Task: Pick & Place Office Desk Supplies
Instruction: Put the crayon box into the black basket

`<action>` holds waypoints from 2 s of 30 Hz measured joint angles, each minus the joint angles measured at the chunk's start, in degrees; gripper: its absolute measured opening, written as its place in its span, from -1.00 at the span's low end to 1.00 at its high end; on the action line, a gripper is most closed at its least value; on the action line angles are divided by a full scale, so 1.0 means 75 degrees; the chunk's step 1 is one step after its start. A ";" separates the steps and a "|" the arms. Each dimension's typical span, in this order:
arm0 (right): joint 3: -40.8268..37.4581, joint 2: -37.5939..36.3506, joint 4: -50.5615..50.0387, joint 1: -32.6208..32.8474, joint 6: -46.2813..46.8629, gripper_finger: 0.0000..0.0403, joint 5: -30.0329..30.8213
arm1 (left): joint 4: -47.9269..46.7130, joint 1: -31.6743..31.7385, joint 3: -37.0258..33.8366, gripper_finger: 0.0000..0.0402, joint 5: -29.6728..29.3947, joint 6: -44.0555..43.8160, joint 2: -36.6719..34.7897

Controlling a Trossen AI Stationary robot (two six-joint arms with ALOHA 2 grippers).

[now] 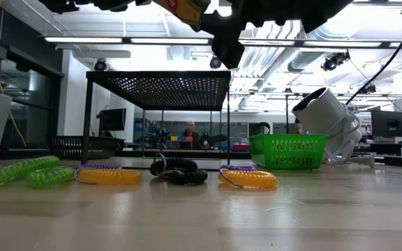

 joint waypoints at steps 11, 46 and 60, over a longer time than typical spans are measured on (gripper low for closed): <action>0.0006 -0.0020 -0.0484 0.0245 0.0204 0.13 0.0092 | -0.0174 -0.0017 0.0000 -0.64 -0.0730 -0.0262 -0.0335; -0.0009 -0.0003 -0.0545 0.1769 0.0221 0.14 0.2240 | -0.4998 0.1841 0.0008 -0.63 -0.7749 0.0251 -0.3053; -0.0012 0.0000 -0.0547 0.1766 0.0166 0.14 0.2239 | -0.6567 0.4051 0.0012 -0.63 -0.6554 -0.0237 -0.3194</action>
